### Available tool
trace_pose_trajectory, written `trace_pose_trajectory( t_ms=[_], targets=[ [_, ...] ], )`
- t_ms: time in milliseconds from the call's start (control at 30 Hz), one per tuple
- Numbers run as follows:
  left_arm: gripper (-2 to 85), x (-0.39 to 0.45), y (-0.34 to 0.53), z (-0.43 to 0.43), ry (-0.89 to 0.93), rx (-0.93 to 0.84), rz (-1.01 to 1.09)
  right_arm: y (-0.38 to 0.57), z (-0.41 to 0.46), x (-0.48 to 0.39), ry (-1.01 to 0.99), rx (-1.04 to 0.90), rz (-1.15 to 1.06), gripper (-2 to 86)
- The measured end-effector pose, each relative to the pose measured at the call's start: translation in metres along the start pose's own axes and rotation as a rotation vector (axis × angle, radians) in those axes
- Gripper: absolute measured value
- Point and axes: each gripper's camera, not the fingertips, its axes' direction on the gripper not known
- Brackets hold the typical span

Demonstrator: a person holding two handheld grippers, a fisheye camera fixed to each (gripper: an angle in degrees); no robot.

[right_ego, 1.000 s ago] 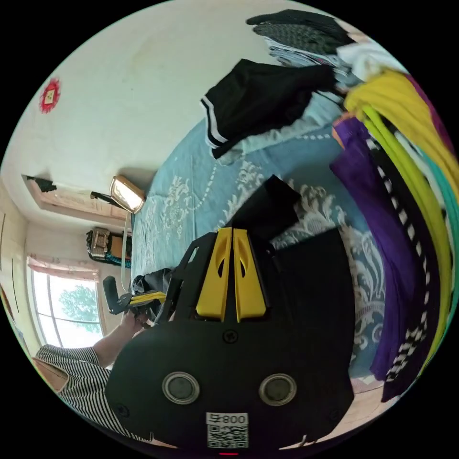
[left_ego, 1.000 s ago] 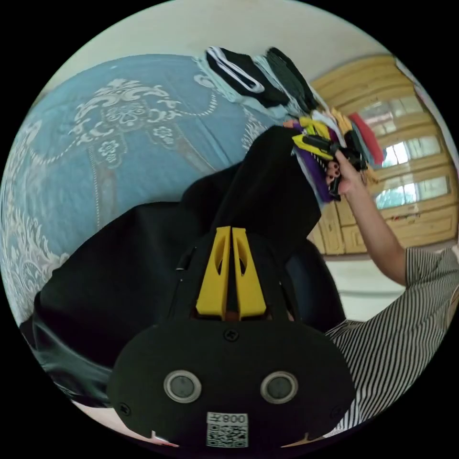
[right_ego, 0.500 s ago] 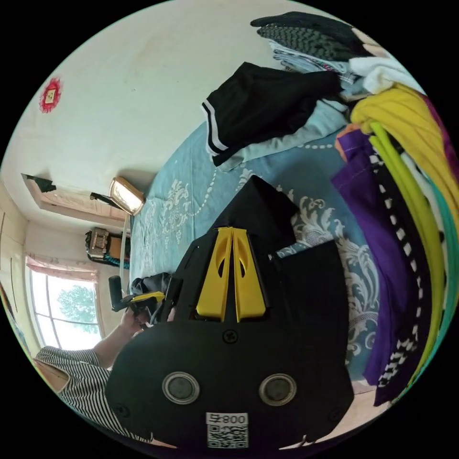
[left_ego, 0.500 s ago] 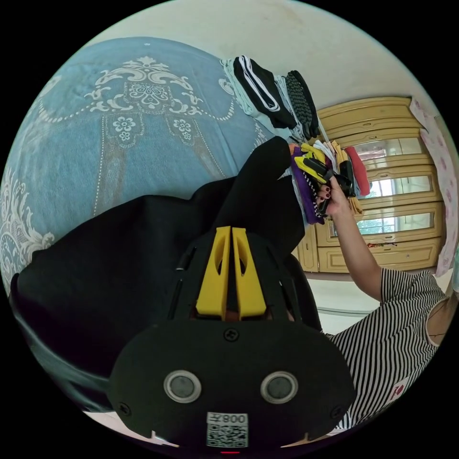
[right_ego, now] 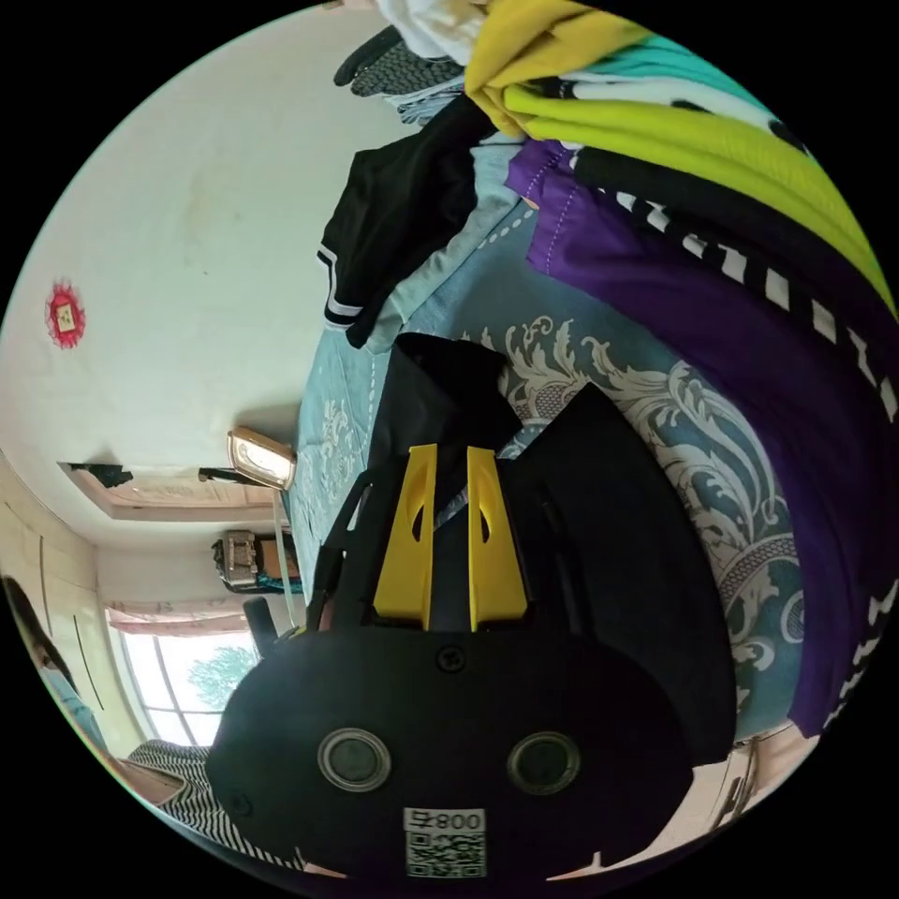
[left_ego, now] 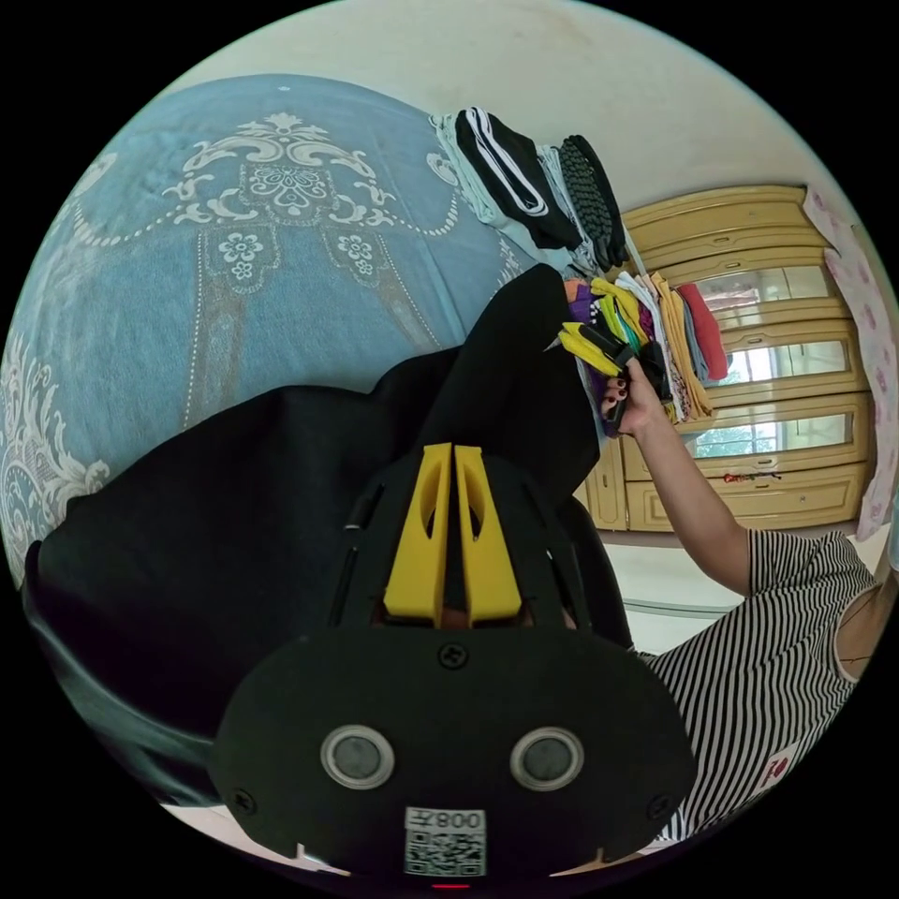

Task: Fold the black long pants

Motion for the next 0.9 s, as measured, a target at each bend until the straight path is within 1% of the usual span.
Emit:
trace_pose_trajectory(
  t_ms=[167, 333, 567, 767, 900],
  targets=[
    [0.5, 0.006, 0.002, 0.006, 0.000, -0.009, 0.005, 0.008, -0.003, 0.009, -0.042, -0.008, 0.011, 3.4],
    [0.5, 0.015, 0.004, 0.010, -0.003, -0.015, 0.013, 0.015, -0.012, 0.007, -0.059, -0.012, -0.030, 0.8],
    [0.3, 0.042, 0.009, 0.016, 0.013, -0.037, 0.054, 0.043, -0.060, -0.023, -0.035, 0.012, -0.171, 0.1],
    [0.3, 0.088, 0.023, 0.033, 0.042, -0.135, 0.171, 0.102, -0.130, -0.044, 0.095, 0.066, -0.282, 0.0],
    [0.3, 0.110, 0.034, 0.055, 0.030, -0.206, 0.213, 0.149, -0.159, -0.033, 0.210, 0.071, -0.255, 0.0]
  ],
)
